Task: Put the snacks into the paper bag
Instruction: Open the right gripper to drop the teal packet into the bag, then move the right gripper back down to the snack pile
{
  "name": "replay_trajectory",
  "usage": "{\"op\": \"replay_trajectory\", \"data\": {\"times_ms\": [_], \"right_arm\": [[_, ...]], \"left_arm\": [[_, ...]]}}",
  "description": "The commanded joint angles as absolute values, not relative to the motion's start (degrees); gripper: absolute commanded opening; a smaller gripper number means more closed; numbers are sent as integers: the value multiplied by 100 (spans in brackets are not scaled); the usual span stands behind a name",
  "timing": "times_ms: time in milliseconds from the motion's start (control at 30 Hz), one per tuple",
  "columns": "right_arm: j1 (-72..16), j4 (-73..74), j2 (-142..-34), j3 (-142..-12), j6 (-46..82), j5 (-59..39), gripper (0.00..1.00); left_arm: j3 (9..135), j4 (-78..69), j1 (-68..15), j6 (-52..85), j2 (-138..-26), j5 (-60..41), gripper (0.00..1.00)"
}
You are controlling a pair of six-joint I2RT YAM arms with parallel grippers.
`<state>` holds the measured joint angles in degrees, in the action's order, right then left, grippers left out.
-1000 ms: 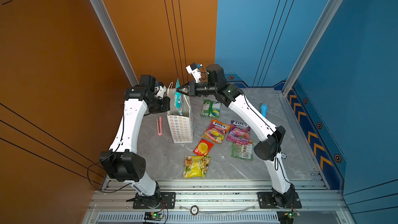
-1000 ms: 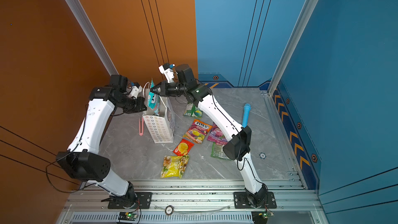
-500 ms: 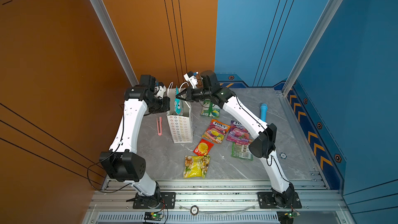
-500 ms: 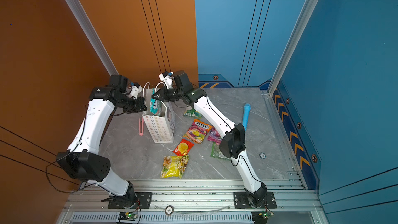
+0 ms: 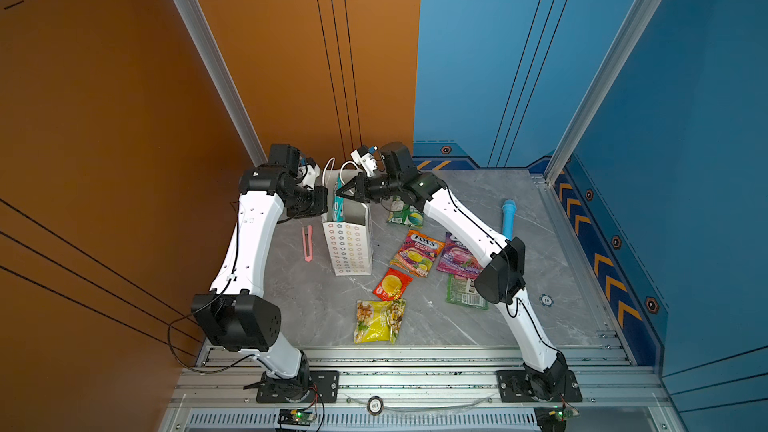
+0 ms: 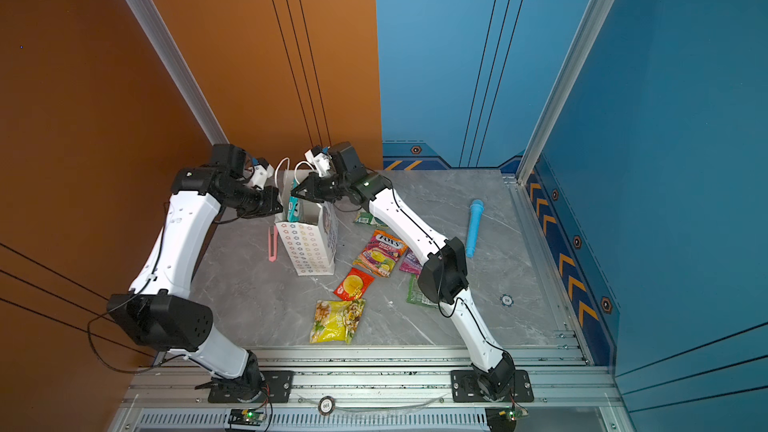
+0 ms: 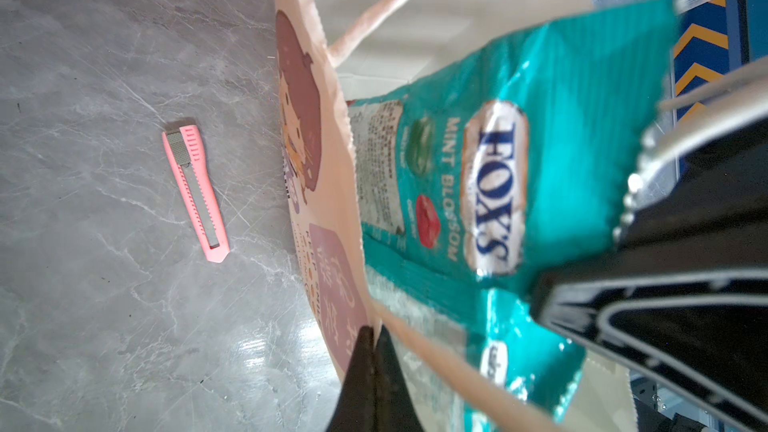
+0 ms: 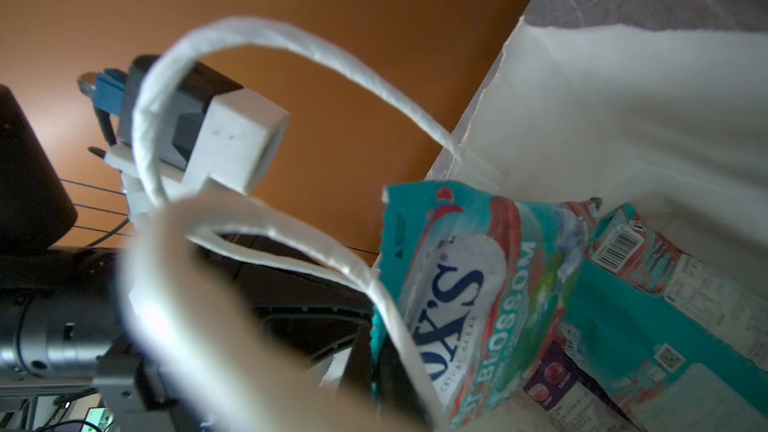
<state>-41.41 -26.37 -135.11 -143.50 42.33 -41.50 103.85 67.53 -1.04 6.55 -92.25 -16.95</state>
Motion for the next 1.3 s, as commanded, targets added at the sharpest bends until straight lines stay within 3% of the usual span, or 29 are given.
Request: {"op": "replay_trajectory", "data": {"times_ms": [0,67,167,633,867,1100,1267], "right_arm": [[-3894,-2496,-12898,-14140,4174,-3872,32],[-3799,-2490,-12635,-13874,4114,-3729,44],[-3699,-2467,-12226,-13442,3976,-3549,50],[-3130,-1866,-9766,-10403,3743,-2919,51],[-2339,-2062,-8460,-8361,3811,-2464,51],[-1448,-2129,-8051,-6761,3974,-2402,52],[-1076,-2094,-7981,-5936,3903,-2155,61]], "left_arm": [[10345,6720,-62,658,-9048,-1676,0],[10344,6715,-53,659,-9044,-1683,0],[10344,6715,-50,649,-9057,-1701,0],[10311,6717,-27,667,-9018,-1696,0],[10279,6714,-26,691,-9030,-1669,0],[10291,6714,-35,723,-9096,-1661,0],[10283,6713,-44,746,-9100,-1613,0]]}}
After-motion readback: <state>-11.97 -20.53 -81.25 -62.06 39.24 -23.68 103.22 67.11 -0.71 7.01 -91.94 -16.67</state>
